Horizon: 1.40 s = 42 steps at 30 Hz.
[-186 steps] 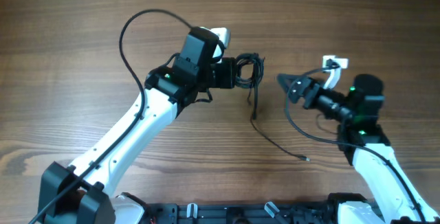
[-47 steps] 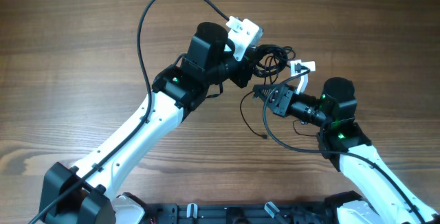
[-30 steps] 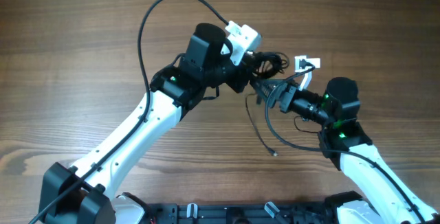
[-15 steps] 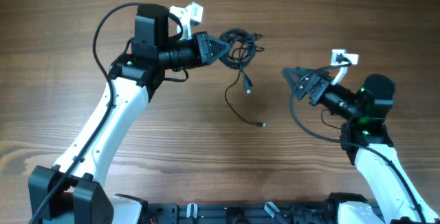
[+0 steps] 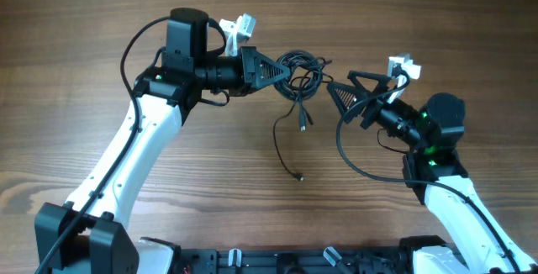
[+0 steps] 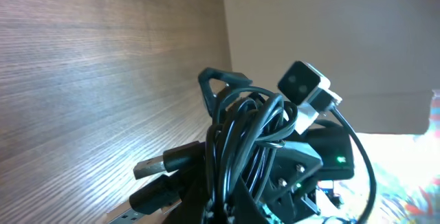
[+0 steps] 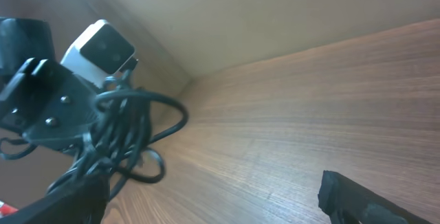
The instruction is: Untangle cables
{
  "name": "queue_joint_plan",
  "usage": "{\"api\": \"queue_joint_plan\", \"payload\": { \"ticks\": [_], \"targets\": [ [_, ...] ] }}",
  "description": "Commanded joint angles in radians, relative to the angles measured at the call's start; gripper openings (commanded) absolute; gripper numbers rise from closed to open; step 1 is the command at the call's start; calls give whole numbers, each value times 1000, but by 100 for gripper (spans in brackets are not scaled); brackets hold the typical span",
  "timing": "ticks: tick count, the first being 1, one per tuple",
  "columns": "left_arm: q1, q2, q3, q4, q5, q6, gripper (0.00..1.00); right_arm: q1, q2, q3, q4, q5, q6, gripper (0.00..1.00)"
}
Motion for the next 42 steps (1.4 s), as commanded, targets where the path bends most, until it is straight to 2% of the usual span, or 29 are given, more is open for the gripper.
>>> {"api": "queue_joint_plan", "payload": {
  "ticks": [1,7,10,23,29,32,34,42],
  "targets": [
    [-3,-9,8,3,66,-10,4,3,-3,3,11,38,-19,99],
    [-50,-9,8,3,63,-10,4,3,-3,4,19,32,-8,99],
    [-51,-9,8,4,61,-10,4,3,-3,4,50,-19,53,99],
    [-126,-9,8,6,74,2,4,3,0,4,73,55,62,95],
    [-134,-9,8,95,272,54,4,3,69,4,69,270,64,86],
    [-133,-9,8,94,304,55,4,-12,95,4,12,408,98,85],
    [-127,-9,8,95,309,55,4,-86,96,4,-123,475,122,85],
    [-51,-9,8,95,307,55,4,-257,96,4,-239,369,118,84]
  ]
}}
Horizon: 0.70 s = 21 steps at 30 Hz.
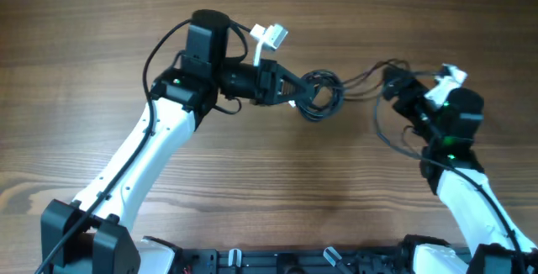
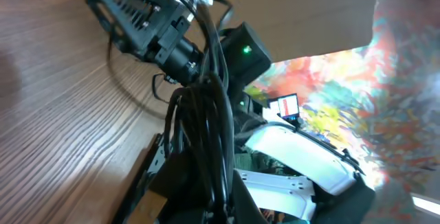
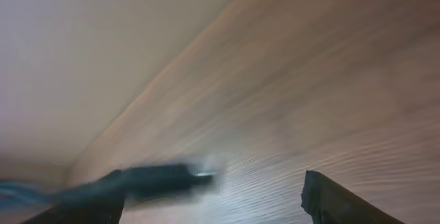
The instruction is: Untangle cables
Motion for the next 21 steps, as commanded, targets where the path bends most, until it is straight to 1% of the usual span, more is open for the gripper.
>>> {"api": "queue_joint_plan", "payload": {
  "ticks": [1,3,4,5,6,7,9,10,12,13,14,16,19,21],
  "targets": [
    [51,-13,8,5,59,24,4,-36,14,-2,3,-17,11,84],
    [63,-13,8,4,20,24,4,-37,14,-2,2,-40,11,88],
    [66,-13,8,4,-8,24,4,-37,14,-2,-4,-42,11,95],
    [67,-13,8,4,-49,24,4,-37,14,-2,-16,-41,11,98],
    [67,-13,8,4,-82,24,4,-39,14,-2,-21,-46,11,100],
    [67,-13,8,4,-134,24,4,-39,13,-2,-23,-88,10,100],
    [67,-13,8,4,-250,24,4,-39,13,-2,-15,-275,1,100],
    [66,-13,8,3,-292,41,4,-39,13,-2,-11,-372,-29,100],
    [66,-13,8,0,-336,152,4,-39,13,-2,5,-565,-157,100],
    [66,-13,8,-5,-339,231,4,-39,13,-2,19,-661,-225,100],
    [66,-13,8,-13,-339,285,4,-39,13,-2,39,-733,-262,100],
    [60,-13,8,-36,-338,394,4,-39,13,-2,96,-818,-256,100],
    [36,-13,8,-72,-338,502,4,-39,13,-2,192,-905,-253,100],
    [12,-13,8,-90,-338,561,4,-37,13,-2,244,-903,-186,99]
  ]
}}
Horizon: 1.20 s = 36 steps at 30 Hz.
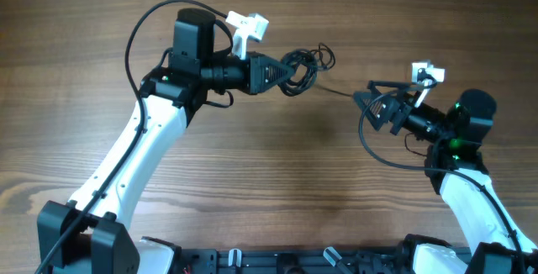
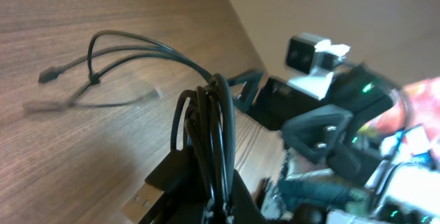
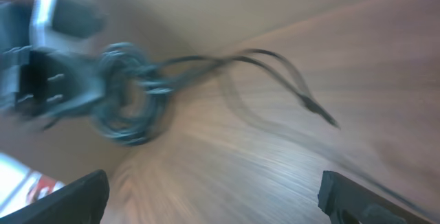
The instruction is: Untangle cables
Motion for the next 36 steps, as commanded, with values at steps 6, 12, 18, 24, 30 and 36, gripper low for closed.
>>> {"api": "queue_joint_plan", "payload": {
  "ticks": [6,12,18,24,30,36],
  "targets": [
    [-143,-13,8,-38,-95,315,4,-1,13,0,77,93,536,77],
    [-244,-13,9,-58,-380,370,4,27,16,0,77,120,509,64],
    [-263,-17,9,-41,-448,370,4,161,61,0,-162,260,336,59],
    [-262,-46,9,-41,-452,377,4,208,97,0,-188,292,336,54],
    [-262,-60,9,-116,-564,470,4,121,87,1,-51,195,307,55],
    [-288,-60,9,-124,-563,472,4,141,89,1,-11,351,198,49]
  ]
}}
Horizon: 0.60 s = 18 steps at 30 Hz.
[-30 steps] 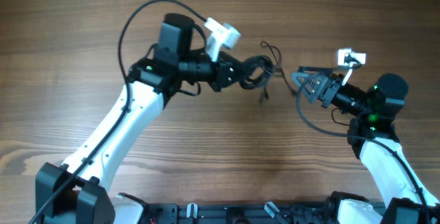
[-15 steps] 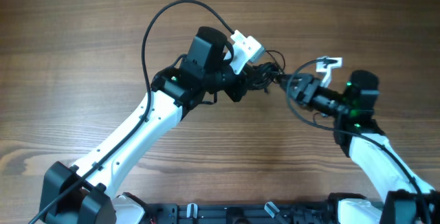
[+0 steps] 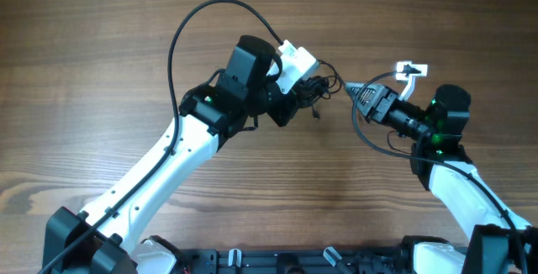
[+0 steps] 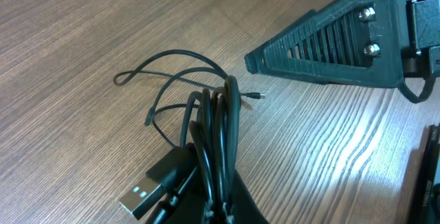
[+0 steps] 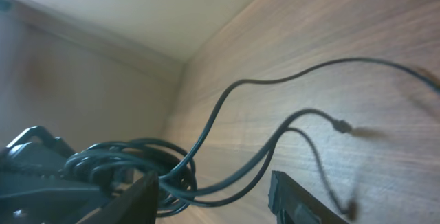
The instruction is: Untangle cables
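A bundle of black cables hangs from my left gripper, which is shut on it. A USB plug sticks out beside the fingers, and thin loose ends trail onto the wood. In the overhead view the left gripper is mostly hidden under its wrist camera. My right gripper points left, just right of the bundle. It stands open, with two thin strands running between its fingers. The coiled bundle lies against its left finger. Small plugs end the strands.
The wooden table carries nothing else. The two grippers are almost tip to tip at the table's centre. A black supply cable loops above the left arm, and another loop hangs under the right wrist.
My left gripper has carried the bundle right and toward the front. The right gripper has come left from a gap away to the bundle, and thin strands now run between its open fingers.
At first my left gripper held the bundle with long ends hanging to the table, the right gripper open beside it. Then the right gripper was far right with strands stretched from the bundle. Later the two stood apart with thin ends loose. Now they are close again.
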{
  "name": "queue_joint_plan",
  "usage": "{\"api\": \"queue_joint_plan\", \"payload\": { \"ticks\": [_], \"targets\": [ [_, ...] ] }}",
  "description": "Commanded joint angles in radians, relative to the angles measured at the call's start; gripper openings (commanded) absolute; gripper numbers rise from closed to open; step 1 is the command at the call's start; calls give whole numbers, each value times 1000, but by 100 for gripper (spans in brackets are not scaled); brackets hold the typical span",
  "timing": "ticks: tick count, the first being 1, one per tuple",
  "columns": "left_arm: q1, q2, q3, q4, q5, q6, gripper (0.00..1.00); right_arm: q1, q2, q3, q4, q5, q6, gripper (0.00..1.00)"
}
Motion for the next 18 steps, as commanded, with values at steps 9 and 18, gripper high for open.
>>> {"api": "queue_joint_plan", "payload": {
  "ticks": [9,18],
  "targets": [
    [-101,-24,8,-54,-39,113,4,56,7,26,40,142,-176,8],
    [-99,-27,8,76,-145,90,4,178,7,26,-121,18,-208,5]
  ]
}}
